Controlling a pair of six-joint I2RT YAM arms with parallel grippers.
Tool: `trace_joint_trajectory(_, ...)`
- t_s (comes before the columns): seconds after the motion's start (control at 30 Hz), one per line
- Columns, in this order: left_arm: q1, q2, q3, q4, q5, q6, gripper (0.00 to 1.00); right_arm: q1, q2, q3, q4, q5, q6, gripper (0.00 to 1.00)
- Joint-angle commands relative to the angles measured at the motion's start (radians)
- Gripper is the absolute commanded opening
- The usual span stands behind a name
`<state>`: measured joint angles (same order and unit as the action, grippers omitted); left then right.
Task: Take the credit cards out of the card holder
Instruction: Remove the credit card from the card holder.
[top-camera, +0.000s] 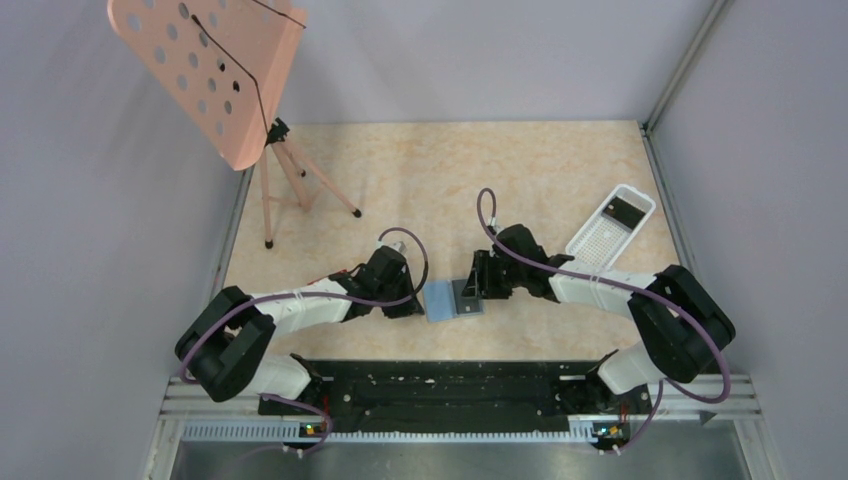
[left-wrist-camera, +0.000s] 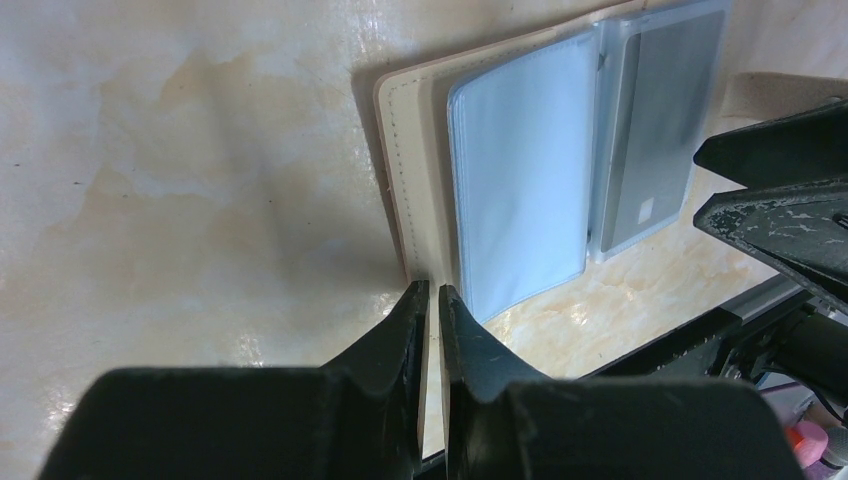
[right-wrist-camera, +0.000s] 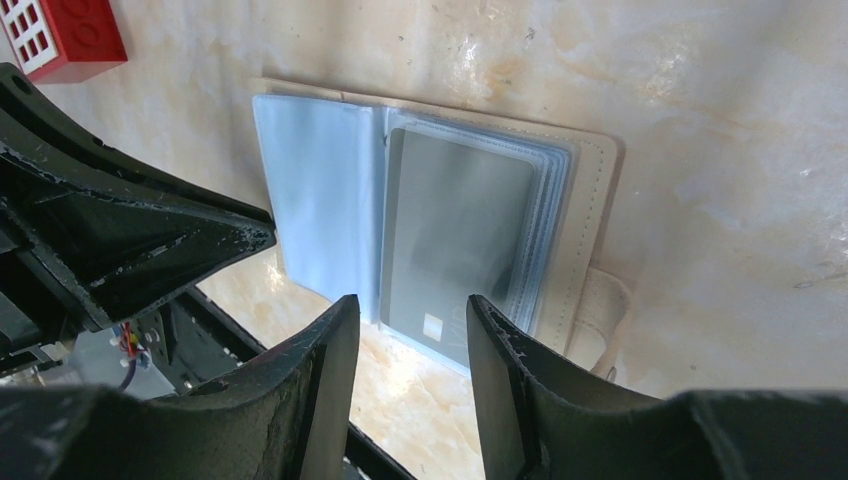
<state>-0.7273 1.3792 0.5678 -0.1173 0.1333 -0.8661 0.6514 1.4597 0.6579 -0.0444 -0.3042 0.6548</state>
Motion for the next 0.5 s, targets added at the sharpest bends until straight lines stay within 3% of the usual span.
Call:
trace_joint_trajectory(0.0, -0.003, -0.010, 0.017, 0.019, -0.011, -0.008, 0.13, -0.002, -0.010, 0.047, 0.010, 0.023, -0.003, 0.44)
trace_joint_trajectory(0.13, -0.003, -0.009, 0.022, 0.016, -0.002, -0.008, 0.13, -0.002, -0.011, 0.057, -0.068, 0.111, -0.039, 0.44)
trace_joint_trajectory(0.47, -0.003, -0.001, 0.033, 0.023, 0.010, -0.013, 0.13, -0.003, 0.001, 0.037, -0.023, 0.072, -0.028, 0.44)
